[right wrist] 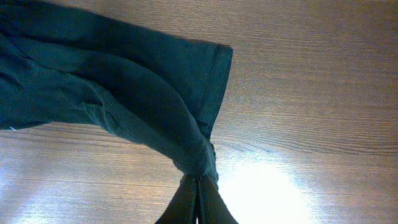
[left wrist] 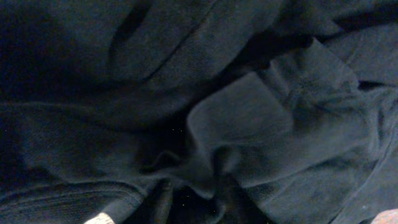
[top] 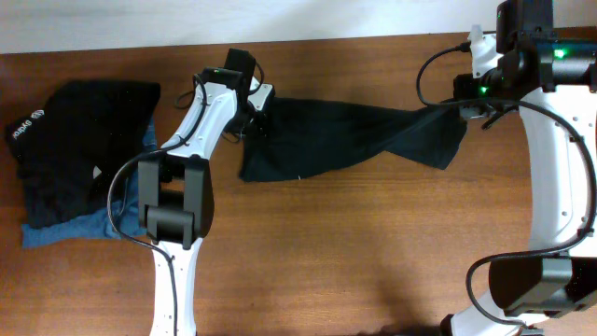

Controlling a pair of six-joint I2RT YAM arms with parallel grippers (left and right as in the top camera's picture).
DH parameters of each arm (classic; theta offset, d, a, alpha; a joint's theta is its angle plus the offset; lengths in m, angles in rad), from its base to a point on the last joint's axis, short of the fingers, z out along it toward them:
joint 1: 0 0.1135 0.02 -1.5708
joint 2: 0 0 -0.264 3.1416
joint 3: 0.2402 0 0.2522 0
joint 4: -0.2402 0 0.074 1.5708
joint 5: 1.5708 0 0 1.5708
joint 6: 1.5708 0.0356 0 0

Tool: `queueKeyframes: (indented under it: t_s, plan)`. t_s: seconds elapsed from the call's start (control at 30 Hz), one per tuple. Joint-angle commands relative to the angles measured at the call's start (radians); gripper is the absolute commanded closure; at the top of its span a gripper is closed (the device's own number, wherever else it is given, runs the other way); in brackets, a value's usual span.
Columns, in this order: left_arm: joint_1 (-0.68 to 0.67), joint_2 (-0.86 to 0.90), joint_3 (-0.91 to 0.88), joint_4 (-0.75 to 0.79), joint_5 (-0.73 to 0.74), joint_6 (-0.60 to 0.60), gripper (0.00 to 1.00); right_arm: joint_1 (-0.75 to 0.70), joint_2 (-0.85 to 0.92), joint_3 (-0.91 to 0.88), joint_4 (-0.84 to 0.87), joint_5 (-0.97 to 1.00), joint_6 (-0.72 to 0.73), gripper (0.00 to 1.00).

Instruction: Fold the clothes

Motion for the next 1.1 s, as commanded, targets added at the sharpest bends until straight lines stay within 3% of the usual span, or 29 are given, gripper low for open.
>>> queueKeyframes:
  t_s: [0.0,0.17,0.77,1.07]
  plan:
    - [-0.001,0.010,-0.005,0.002,-0.002,-0.002,0.86,-0.005,-0.026,0.018,0.000,0.011,0.008,0.96]
    - [0.002,-0.001,0.003,-0.003,-0.007,-0.001,0.98,-0.005,-0.026,0.018,0.000,0.011,0.008,0.96]
    - [0.092,-0.274,0.436,-0.186,-0.051,0.019,0.97,-0.005,-0.028,0.019,0.004,0.006,0.014,0.96]
    - [0.121,-0.425,0.523,-0.253,-0.052,0.019,0.97,-0.005,-0.130,0.019,0.001,-0.023,0.039,0.96]
